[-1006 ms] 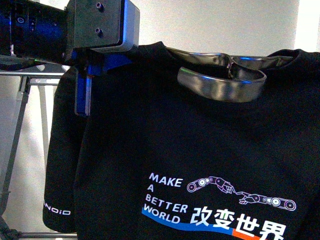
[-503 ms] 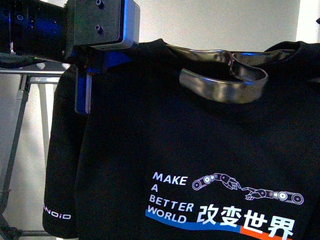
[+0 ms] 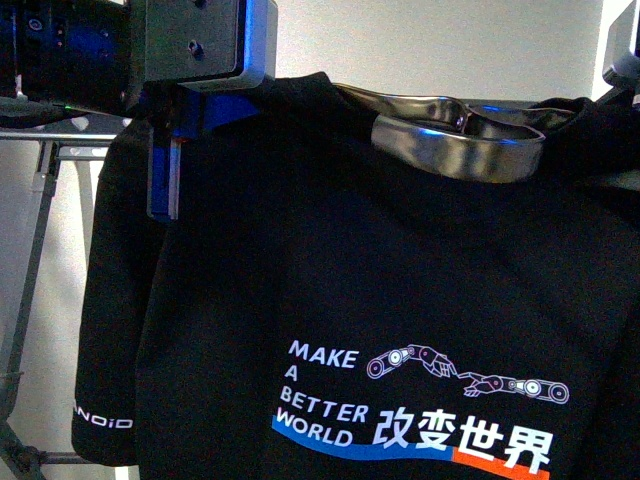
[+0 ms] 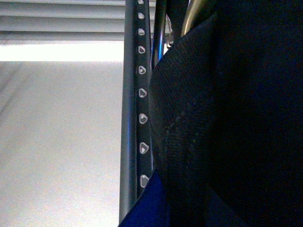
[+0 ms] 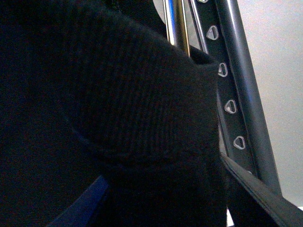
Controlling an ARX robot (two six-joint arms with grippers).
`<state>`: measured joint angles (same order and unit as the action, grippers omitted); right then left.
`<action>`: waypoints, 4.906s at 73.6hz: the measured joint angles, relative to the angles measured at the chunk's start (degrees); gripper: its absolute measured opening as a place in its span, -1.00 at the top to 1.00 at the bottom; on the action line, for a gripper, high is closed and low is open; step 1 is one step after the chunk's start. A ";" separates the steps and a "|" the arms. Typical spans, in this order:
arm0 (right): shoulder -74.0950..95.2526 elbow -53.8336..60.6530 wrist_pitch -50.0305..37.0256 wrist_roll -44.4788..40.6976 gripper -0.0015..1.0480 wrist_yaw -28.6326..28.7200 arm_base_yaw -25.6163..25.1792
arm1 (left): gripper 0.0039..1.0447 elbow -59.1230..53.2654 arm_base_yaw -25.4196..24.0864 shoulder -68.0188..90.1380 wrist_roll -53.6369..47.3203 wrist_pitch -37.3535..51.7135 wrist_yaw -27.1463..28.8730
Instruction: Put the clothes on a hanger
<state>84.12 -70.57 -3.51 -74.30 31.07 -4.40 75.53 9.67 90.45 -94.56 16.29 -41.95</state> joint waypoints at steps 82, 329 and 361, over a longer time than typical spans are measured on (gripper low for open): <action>-0.46 1.92 6.97 4.52 0.84 7.17 -6.51 | -0.88 0.02 0.09 -0.04 0.15 0.26 -0.48; -34.56 28.26 -19.30 75.91 -0.86 -20.00 -4.28 | 0.94 -74.49 -9.55 -79.71 94.84 -5.27 42.10; -76.41 62.07 5.70 74.10 0.17 -30.97 4.09 | 0.81 -74.49 -9.55 -90.20 94.73 -16.15 42.03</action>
<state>7.70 -8.49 2.20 -0.21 0.10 -0.32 1.04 0.12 0.25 0.16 0.14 0.08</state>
